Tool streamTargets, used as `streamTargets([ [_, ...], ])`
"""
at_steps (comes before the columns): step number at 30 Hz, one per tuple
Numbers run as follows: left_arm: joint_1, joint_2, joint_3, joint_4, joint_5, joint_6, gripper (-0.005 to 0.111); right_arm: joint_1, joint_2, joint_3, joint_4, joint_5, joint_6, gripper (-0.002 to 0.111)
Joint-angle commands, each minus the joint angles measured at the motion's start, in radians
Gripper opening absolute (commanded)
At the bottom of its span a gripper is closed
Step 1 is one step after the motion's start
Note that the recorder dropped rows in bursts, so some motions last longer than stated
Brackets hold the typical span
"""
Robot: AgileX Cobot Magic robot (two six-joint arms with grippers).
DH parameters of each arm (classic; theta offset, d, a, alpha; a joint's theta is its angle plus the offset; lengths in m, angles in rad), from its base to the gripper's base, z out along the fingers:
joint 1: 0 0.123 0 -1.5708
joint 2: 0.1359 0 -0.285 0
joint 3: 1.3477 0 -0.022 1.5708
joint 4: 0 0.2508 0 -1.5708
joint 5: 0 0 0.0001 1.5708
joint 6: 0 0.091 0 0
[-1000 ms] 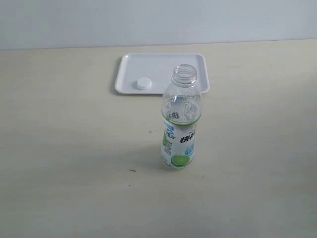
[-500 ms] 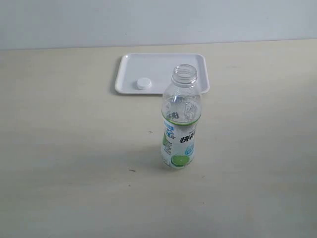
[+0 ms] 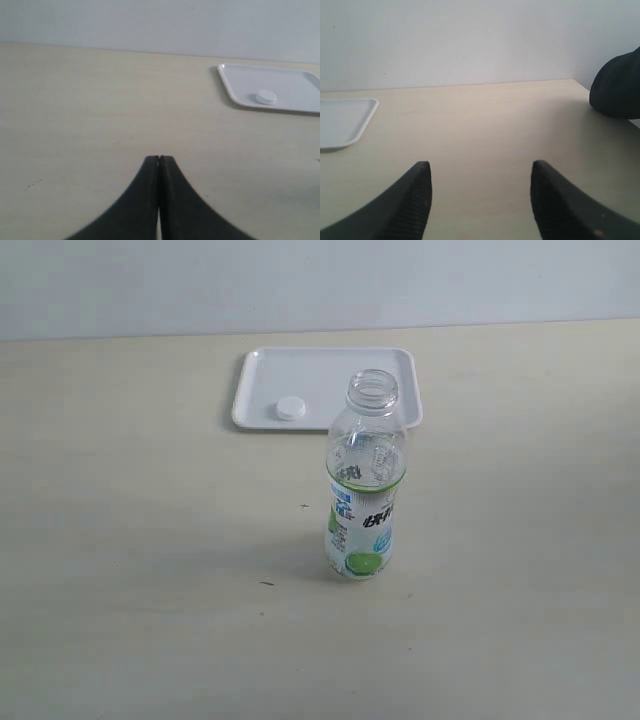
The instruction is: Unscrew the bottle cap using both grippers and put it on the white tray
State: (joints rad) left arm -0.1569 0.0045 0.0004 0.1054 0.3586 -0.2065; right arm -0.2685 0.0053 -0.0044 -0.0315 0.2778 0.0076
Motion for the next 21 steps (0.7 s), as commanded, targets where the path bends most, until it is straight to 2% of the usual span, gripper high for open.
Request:
streamTargets([
  [1,-0.005,-0.005,0.0,0.0,-0.006,-0.008,0.0,0.001,-0.005,0.004,-0.001,-0.002,-0.008,0.056],
  [21,-0.005,-0.005,0.0,0.0,-0.006,-0.008,0.0,0.001,-0.005,0.004,-0.001,-0.015,-0.008,0.056],
])
